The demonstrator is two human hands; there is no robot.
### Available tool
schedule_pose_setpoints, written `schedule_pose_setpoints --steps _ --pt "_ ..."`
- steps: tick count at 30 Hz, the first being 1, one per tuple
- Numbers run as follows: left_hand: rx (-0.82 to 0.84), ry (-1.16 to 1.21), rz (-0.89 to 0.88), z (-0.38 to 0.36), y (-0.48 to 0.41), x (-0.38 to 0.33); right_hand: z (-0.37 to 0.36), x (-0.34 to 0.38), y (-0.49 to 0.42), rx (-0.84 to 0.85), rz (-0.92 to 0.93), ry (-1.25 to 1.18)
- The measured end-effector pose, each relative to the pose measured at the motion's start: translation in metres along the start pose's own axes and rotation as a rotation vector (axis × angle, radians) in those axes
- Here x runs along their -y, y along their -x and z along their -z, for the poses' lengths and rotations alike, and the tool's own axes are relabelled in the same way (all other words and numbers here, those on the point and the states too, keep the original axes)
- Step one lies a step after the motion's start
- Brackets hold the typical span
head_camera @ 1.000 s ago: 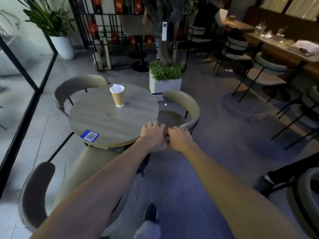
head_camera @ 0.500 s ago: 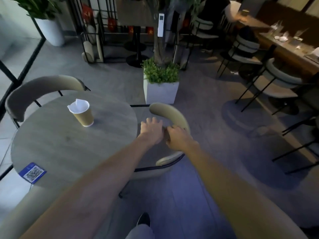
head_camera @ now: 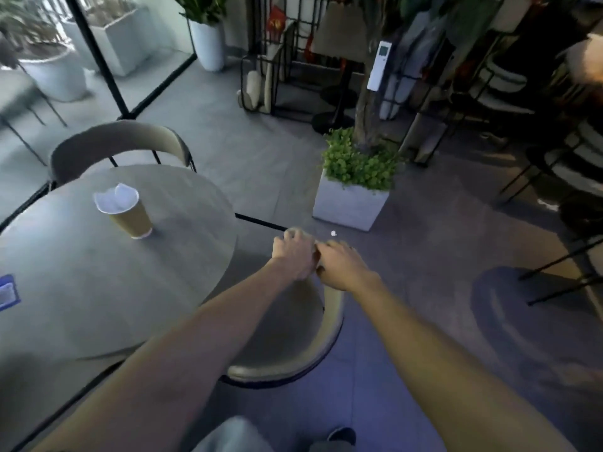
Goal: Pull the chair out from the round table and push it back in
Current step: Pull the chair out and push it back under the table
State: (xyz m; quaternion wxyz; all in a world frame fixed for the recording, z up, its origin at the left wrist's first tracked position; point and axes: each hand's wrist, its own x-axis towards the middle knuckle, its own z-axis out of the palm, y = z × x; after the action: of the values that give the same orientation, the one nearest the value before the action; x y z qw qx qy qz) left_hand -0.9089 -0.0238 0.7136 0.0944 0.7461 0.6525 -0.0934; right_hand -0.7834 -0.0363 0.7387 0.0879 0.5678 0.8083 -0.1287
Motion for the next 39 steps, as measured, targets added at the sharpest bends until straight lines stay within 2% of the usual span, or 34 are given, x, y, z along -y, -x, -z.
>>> schedule_pose_setpoints --steps 10,21,25,31,39 --pt "0.025 0.179 0.278 -0.014 -0.051 -0.056 0.010 -0.088 -0.074 0.089 0.321 0.089" --pt "0.028 0.286 0.571 -0.047 -0.101 -0.047 -0.004 -0.098 -0.154 0.206 0.616 0.222" --pt "0.027 0.392 0.660 -0.055 -0.094 -0.047 -0.011 -0.095 -0.162 0.286 0.724 0.259" --pt "0.024 0.515 0.885 -0.077 -0.060 -0.064 -0.025 -0.084 -0.164 0.420 0.924 0.310" --pt "0.025 0.641 1.232 -0.113 -0.026 -0.133 -0.059 -0.110 -0.149 0.433 1.210 0.551"
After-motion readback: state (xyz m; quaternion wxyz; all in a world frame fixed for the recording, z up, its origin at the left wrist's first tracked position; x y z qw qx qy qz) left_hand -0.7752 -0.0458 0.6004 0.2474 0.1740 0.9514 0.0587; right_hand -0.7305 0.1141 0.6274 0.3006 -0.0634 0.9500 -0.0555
